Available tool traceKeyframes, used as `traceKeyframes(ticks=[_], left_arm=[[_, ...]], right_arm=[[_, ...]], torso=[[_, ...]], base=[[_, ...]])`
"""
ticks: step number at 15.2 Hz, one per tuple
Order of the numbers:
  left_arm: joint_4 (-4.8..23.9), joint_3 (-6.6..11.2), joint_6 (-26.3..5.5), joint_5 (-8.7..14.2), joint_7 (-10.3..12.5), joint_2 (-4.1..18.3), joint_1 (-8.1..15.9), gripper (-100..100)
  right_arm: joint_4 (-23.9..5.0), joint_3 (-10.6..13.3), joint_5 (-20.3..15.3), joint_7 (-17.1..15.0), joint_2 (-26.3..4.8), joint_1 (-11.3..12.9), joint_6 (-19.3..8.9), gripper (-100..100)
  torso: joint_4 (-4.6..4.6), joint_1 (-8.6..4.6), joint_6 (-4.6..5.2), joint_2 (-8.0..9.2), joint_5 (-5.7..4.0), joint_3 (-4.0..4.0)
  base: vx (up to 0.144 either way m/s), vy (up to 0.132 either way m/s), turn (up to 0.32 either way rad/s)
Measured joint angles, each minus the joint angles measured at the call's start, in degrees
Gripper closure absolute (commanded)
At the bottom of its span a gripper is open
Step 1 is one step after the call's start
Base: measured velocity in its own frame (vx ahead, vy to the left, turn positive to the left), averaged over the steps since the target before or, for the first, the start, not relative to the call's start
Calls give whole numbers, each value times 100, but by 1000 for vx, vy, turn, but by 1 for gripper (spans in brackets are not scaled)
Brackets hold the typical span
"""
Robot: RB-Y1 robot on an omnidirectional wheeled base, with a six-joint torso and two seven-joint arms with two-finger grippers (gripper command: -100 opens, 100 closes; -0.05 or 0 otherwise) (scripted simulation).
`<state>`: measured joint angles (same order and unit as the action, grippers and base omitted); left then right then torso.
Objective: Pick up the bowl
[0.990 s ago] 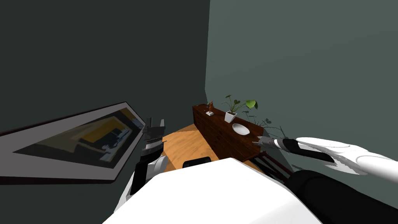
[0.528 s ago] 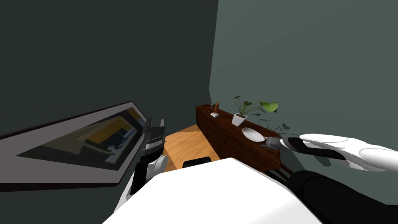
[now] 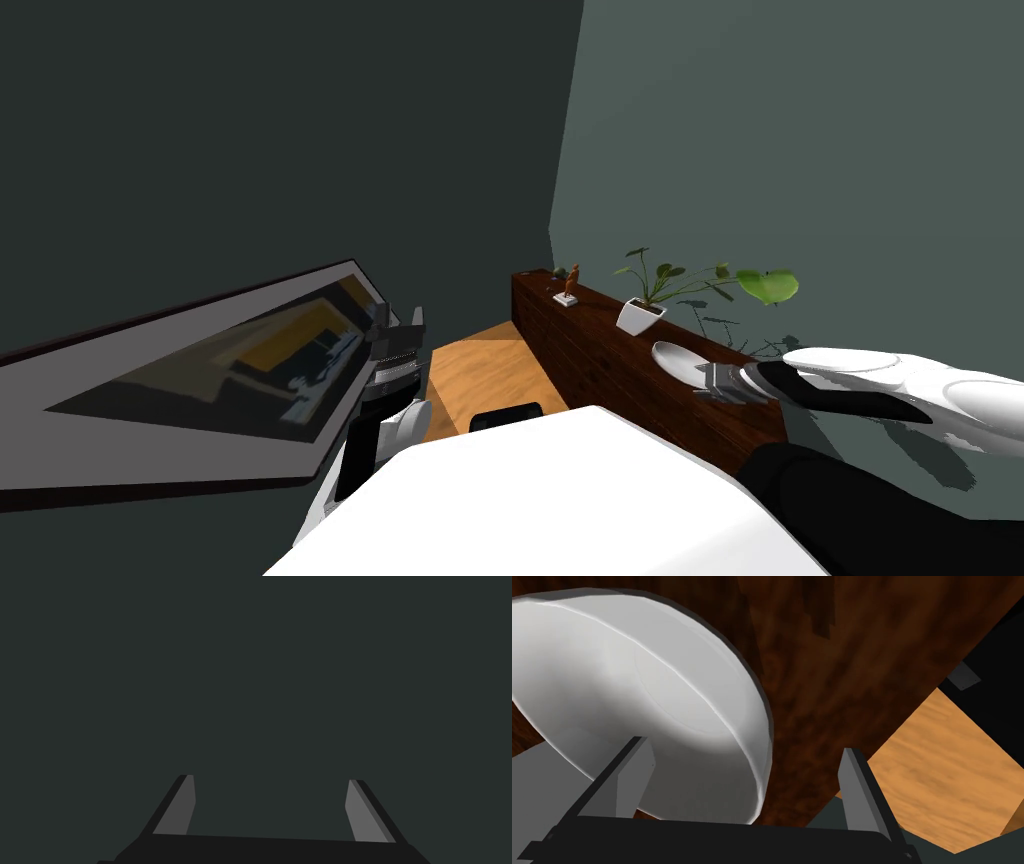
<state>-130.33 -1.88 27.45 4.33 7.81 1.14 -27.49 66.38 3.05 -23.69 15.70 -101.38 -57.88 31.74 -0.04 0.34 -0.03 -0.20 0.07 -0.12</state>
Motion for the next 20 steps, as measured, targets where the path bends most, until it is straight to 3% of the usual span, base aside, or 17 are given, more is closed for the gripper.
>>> traceKeyframes(ticks=[5,10,11,16,17,20], left_arm=[[0,0,0,0,0,0,0,0],[0,1,0,0,0,1,0,0],[0,1,0,0,0,1,0,0],[0,1,0,0,0,1,0,0],[0,1,0,0,0,0,0,0],[0,1,0,0,0,0,1,0]], right_arm=[[-42,149,-69,30,-77,-103,80,-100],[-15,386,-228,122,362,84,-111,-100],[-17,386,-228,142,385,78,-126,100],[-14,383,-223,139,386,81,-123,100],[-22,429,-247,99,328,157,-110,100],[-65,323,-184,85,182,67,-15,100]], torso=[[2,-9,4,10,-1,5],[6,-49,5,24,-13,14],[6,-45,5,26,-11,15],[5,-31,4,32,-7,18],[6,-25,7,37,-4,20],[8,-11,8,46,4,25]], base=[[58,32,48],[29,-41,101],[8,-13,3],[-3,3,-25],[-29,36,-119],[-26,32,-81]])
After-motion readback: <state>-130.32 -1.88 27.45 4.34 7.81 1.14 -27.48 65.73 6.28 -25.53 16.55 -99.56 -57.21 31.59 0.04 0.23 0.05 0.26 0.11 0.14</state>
